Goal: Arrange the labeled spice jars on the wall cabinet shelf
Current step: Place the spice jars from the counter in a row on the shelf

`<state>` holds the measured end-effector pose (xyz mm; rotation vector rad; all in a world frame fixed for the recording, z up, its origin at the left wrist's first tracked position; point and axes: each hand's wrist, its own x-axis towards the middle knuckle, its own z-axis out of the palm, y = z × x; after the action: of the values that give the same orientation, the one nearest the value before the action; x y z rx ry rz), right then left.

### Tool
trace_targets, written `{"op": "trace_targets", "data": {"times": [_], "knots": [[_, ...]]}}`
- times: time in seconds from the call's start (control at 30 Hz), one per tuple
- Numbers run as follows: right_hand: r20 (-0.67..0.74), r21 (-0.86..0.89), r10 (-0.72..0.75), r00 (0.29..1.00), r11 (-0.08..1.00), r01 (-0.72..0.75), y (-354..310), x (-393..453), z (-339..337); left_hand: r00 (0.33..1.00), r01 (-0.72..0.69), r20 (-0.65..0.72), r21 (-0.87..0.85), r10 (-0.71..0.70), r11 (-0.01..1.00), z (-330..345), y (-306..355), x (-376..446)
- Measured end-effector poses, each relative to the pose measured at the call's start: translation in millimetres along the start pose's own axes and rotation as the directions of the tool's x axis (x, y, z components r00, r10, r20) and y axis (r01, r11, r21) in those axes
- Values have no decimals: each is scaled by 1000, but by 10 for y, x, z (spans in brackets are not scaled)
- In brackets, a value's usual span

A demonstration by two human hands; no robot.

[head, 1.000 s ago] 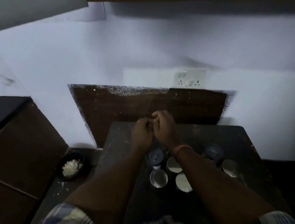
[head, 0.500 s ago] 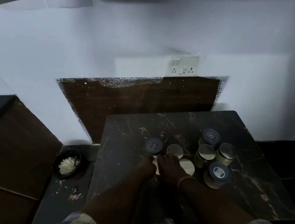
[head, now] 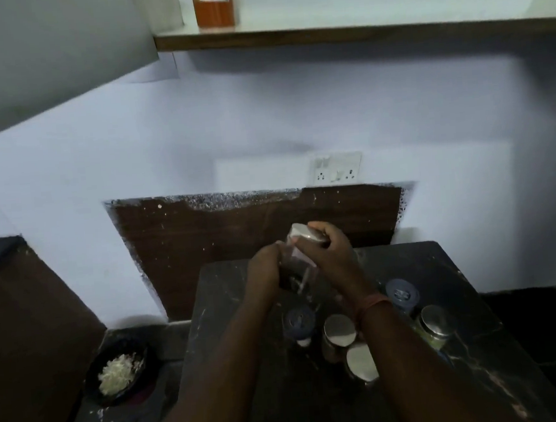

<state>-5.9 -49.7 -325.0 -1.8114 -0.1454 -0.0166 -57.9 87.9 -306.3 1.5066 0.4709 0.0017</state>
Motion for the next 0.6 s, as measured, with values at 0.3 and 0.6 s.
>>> {"op": "trace_targets", "data": {"times": [0.3,0.6], "knots": [[72,169,59,996,983,-71,-1151,366,-238,875,-451,217,42,433,891,80,651,127],[256,623,-153,954,781,-42,-1516,502,-676,833,-144,295,-701,468,699,171,1369,145]]}}
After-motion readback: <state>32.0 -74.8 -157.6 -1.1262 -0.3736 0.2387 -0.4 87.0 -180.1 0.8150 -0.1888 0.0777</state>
